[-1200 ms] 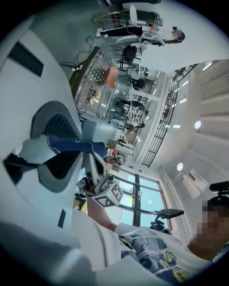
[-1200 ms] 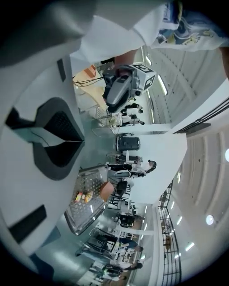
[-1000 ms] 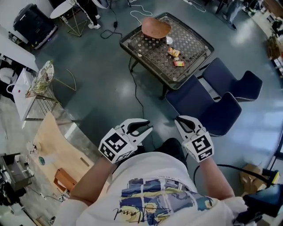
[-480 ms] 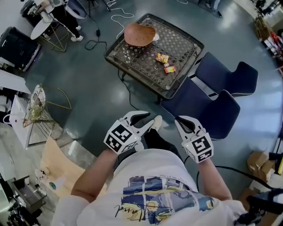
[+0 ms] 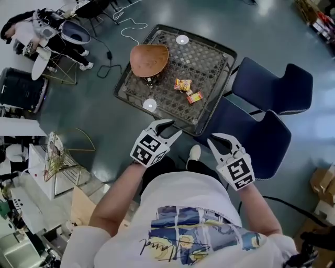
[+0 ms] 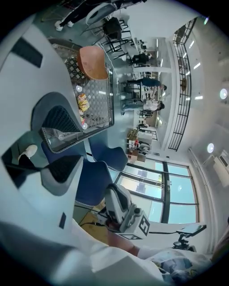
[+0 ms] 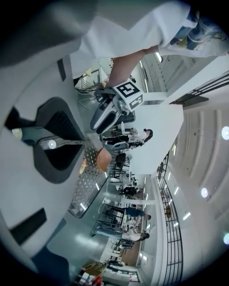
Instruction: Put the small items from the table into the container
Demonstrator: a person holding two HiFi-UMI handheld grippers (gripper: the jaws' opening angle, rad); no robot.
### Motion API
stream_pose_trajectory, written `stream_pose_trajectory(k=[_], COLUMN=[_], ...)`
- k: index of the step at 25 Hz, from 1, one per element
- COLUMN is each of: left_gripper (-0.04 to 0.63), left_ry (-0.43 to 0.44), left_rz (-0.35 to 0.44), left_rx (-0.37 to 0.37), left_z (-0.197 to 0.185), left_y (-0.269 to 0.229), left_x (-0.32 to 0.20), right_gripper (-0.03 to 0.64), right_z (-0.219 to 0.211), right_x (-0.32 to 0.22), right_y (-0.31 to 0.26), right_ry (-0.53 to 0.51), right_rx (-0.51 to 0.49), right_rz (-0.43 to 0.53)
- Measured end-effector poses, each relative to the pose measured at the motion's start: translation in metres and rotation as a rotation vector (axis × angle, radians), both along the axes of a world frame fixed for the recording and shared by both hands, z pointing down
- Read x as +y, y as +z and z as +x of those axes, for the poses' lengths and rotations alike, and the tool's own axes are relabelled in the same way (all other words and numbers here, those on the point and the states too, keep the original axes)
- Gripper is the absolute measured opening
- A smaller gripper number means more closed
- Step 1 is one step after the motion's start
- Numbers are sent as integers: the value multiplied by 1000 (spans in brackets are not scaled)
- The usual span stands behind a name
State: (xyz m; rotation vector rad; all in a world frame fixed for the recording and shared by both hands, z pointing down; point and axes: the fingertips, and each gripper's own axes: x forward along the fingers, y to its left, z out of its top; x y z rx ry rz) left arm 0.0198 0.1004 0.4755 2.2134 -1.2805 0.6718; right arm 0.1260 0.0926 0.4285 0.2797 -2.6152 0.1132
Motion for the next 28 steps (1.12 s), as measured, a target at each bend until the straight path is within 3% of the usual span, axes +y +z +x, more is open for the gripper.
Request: stream_pose_trajectory(k=[12,21,28], left_gripper=[179,193,195], left_ry=[222,380,449], left_rz=[-162,-231,-258], left_rx=[-181,-268,-327], left_z=[-51,-87,-91], left_y=[101,169,210], left_x=[-130,-177,-199], right_gripper=[12,12,12], right_z=[27,-11,-23], right_x=[-60,-56,-54], right_y=[16,35,37], right_ry=[302,555,690], right_rx=[72,120,162], right_rz=[-77,-231,-260])
